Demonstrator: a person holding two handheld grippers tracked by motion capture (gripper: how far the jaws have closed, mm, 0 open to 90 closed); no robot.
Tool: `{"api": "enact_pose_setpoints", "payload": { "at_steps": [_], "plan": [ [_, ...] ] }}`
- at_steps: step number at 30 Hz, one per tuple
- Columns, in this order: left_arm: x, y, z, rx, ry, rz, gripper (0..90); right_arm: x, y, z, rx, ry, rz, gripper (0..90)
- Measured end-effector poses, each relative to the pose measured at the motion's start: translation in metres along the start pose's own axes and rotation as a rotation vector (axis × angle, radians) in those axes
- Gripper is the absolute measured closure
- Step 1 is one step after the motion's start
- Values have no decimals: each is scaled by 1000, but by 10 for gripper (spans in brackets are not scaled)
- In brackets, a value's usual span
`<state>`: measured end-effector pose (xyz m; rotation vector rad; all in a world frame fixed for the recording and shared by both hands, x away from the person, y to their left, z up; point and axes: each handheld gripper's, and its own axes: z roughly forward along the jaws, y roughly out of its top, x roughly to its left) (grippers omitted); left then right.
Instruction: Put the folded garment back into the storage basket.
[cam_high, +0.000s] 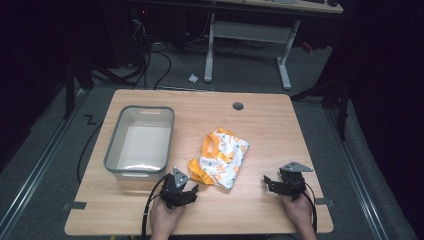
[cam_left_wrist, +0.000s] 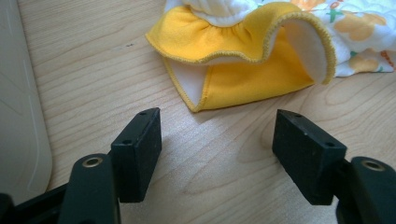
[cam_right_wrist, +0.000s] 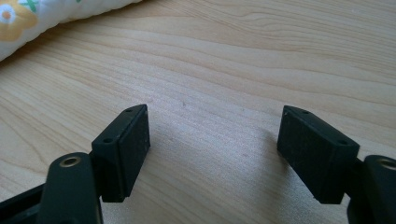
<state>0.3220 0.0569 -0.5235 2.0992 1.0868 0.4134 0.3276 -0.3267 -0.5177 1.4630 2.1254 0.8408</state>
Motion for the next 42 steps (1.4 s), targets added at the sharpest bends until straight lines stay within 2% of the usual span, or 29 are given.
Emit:
{"api": "enact_pose_setpoints", "payload": {
  "at_steps": [23, 30, 32, 35, 40, 42],
  "plan": [
    [0, 0, 0, 3, -5, 3, 321, 0, 0, 0, 0, 0, 0, 258],
    [-1, 1, 1, 3, 7, -6, 316, 0, 0, 0, 1, 0, -1, 258],
    [-1, 2, 2, 8, 17, -16, 284, 0, 0, 0, 0, 0, -1, 258],
    [-2, 2, 2, 8, 19, -18, 282, 0, 0, 0, 0, 0, -2, 258],
    [-2, 2, 2, 8, 16, -20, 282, 0, 0, 0, 0, 0, -2, 258],
    [-2, 2, 1, 8, 1, -30, 274, 0, 0, 0, 0, 0, -2, 258]
  ]
}}
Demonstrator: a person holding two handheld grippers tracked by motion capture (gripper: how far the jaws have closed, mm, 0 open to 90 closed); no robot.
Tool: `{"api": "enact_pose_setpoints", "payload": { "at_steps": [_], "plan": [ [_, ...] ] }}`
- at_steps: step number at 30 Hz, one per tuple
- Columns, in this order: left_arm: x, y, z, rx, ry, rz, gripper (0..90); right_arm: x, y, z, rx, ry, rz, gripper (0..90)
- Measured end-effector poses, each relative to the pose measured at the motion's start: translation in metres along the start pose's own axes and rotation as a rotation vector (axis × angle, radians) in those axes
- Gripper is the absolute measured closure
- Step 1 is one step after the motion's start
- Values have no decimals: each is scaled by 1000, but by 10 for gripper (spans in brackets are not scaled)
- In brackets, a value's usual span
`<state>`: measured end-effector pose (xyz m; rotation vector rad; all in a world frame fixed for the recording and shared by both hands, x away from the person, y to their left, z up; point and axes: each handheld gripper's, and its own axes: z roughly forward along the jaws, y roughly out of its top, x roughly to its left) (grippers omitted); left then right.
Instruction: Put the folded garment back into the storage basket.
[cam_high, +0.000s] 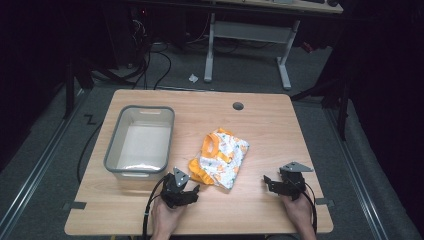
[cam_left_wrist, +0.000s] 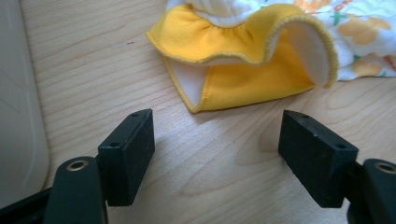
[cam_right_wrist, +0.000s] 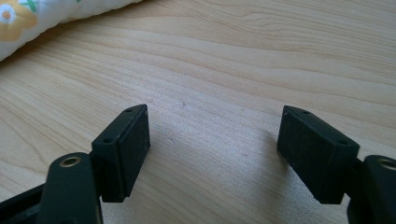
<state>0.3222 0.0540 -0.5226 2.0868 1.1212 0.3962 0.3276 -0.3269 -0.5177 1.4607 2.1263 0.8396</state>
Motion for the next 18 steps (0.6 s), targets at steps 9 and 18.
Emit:
{"api": "enact_pose_setpoints", "payload": {
  "at_steps": [9, 18],
  "plan": [
    [-5, 8, -8, -45, -49, -7, 272, 0, 0, 0, 0, 0, 0, 258],
    [-9, 24, -15, -66, -82, -4, 255, 0, 0, 0, 0, 0, 0, 258]
  ]
}}
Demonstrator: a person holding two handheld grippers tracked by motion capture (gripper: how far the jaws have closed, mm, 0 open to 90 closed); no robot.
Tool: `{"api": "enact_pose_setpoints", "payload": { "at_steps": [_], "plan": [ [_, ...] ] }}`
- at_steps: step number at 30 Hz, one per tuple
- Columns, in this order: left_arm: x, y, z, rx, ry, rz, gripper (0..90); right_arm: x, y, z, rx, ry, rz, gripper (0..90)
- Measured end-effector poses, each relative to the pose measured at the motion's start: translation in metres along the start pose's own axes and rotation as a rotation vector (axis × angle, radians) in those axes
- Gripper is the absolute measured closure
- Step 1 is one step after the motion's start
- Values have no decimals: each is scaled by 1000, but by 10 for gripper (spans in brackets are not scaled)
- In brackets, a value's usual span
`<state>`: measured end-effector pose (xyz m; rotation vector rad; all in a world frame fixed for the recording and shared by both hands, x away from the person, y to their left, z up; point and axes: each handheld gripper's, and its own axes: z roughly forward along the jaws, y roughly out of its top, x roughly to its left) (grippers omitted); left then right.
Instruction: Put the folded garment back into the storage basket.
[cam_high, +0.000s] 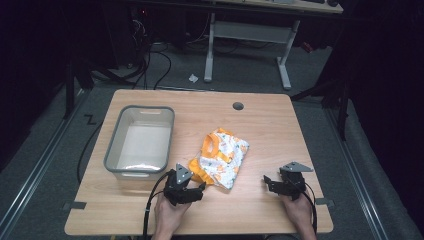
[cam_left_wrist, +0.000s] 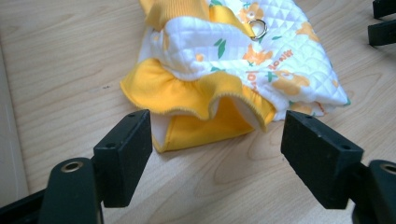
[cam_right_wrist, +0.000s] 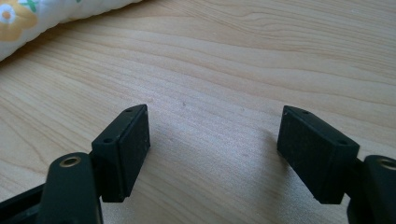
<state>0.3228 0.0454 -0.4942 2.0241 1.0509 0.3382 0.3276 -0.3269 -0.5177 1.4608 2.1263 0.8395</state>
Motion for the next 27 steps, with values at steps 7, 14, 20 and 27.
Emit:
{"api": "enact_pose_setpoints", "payload": {
  "at_steps": [7, 14, 20, 27],
  "plan": [
    [-2, 13, 0, -1, -12, -6, 253, 0, 0, 0, 0, 0, -1, 258],
    [-2, 28, 5, 18, -19, 4, 247, 0, 0, 0, 0, 0, 0, 258],
    [1, 36, 11, 41, -7, -4, 207, 0, 0, 0, 1, 1, 0, 258],
    [3, 45, 20, 71, -17, -1, 174, 0, 0, 0, 1, 1, 1, 258]
  ]
}}
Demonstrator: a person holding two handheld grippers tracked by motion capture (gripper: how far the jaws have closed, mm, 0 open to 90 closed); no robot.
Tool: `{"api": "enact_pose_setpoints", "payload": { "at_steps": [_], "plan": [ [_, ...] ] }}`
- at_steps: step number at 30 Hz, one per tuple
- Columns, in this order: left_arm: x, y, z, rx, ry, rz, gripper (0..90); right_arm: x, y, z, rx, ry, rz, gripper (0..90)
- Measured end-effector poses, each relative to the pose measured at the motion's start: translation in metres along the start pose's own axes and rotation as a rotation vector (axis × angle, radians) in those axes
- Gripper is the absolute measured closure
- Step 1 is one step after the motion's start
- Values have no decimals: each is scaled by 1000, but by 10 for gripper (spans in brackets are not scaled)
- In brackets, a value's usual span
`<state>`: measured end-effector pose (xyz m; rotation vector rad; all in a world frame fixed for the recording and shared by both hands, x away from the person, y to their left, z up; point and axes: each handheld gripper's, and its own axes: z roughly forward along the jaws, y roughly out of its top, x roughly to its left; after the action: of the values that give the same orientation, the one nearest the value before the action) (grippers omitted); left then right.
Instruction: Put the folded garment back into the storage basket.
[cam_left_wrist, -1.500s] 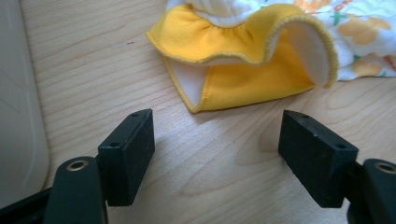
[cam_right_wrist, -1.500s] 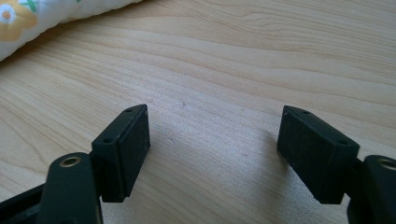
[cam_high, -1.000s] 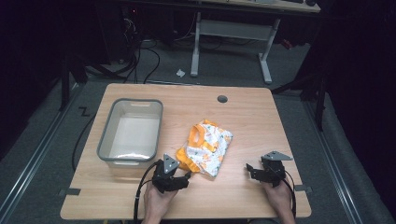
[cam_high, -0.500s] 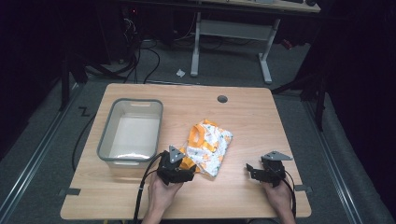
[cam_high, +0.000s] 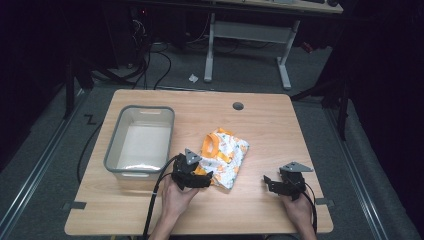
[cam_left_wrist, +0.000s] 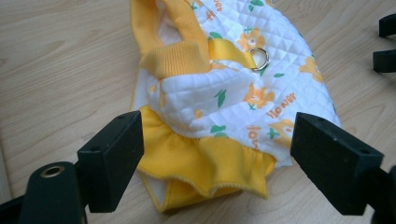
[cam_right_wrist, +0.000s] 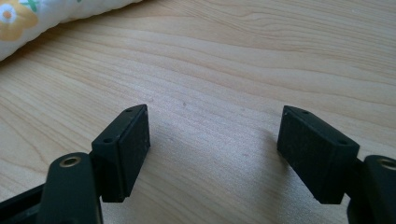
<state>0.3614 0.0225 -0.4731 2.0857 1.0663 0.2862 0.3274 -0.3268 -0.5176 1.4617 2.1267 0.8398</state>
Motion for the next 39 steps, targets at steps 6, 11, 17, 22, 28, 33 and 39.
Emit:
{"api": "enact_pose_setpoints", "payload": {
  "at_steps": [6, 11, 17, 22, 28, 33, 39],
  "plan": [
    [3, 9, 8, 16, -4, -3, 158, 0, 0, 0, 0, 0, 0, 258],
    [6, 17, 15, 26, -10, -21, 144, 0, 0, 0, 0, 0, 1, 258],
    [9, 28, 25, 35, -6, -26, 131, 0, 0, 0, 0, 0, 2, 258],
    [12, 35, 36, 60, 6, -26, 105, 0, 0, 0, 0, 0, 2, 258],
    [18, 34, 49, 88, 12, -37, 103, 0, 0, 0, -1, 1, 1, 258],
    [22, 31, 59, 105, 19, -39, 103, 0, 0, 0, 0, 0, 2, 258],
    [24, 26, 69, 135, 43, -40, 125, 0, 0, 0, 0, 0, 2, 258]
  ]
}}
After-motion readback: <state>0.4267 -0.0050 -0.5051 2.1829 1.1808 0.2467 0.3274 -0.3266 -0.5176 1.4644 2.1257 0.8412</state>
